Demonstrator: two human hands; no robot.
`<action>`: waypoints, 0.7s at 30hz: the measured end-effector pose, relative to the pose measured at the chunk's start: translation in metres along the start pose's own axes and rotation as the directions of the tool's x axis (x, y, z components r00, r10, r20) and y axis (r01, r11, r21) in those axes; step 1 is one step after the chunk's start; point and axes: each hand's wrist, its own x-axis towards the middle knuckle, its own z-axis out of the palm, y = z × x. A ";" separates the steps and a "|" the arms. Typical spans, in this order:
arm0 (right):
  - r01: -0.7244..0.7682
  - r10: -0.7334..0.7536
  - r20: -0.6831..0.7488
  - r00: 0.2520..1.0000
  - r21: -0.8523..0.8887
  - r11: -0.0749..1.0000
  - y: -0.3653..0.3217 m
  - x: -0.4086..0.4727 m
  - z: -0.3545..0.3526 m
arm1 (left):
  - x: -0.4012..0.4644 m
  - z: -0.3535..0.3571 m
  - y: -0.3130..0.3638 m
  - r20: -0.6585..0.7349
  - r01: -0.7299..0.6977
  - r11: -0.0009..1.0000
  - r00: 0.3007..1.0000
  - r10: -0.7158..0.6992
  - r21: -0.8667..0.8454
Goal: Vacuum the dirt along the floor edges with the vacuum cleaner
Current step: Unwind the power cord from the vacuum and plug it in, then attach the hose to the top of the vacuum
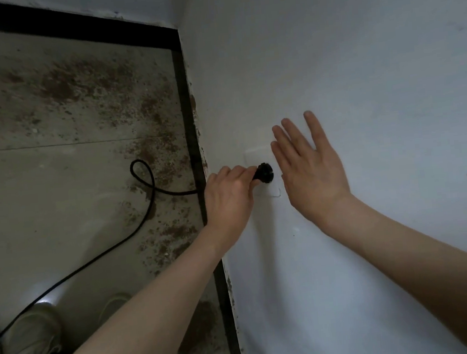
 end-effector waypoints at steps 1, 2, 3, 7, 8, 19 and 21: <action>-0.002 0.002 0.012 1.000 0.024 1.000 0.001 -0.001 -0.002 | 0.004 -0.003 -0.001 0.109 -0.003 0.999 0.994 -0.002 0.045; -0.005 0.003 0.026 1.000 0.061 0.998 0.004 -0.002 -0.005 | 0.008 -0.006 -0.003 0.229 -0.011 0.997 0.973 -0.008 0.082; -0.009 0.005 0.041 0.999 0.110 0.994 0.006 -0.004 -0.009 | 0.011 -0.011 -0.007 0.322 -0.027 0.995 0.947 -0.004 0.095; -0.008 -0.014 0.062 0.998 0.344 0.939 0.012 -0.018 -0.033 | -0.002 -0.061 -0.024 0.449 -0.015 0.994 0.893 -0.035 0.107; 0.003 -0.024 0.048 0.999 0.399 0.917 0.012 -0.024 -0.042 | -0.009 -0.082 -0.030 0.462 0.005 0.991 0.884 -0.069 0.137; 0.239 0.021 -0.263 0.965 0.903 0.356 0.065 -0.145 -0.234 | -0.047 -0.408 0.026 0.234 0.203 0.896 0.921 -0.311 0.394; 0.305 0.062 -0.333 0.941 0.914 0.268 0.088 -0.178 -0.277 | -0.054 -0.469 0.054 0.158 0.261 0.884 0.926 -0.343 0.387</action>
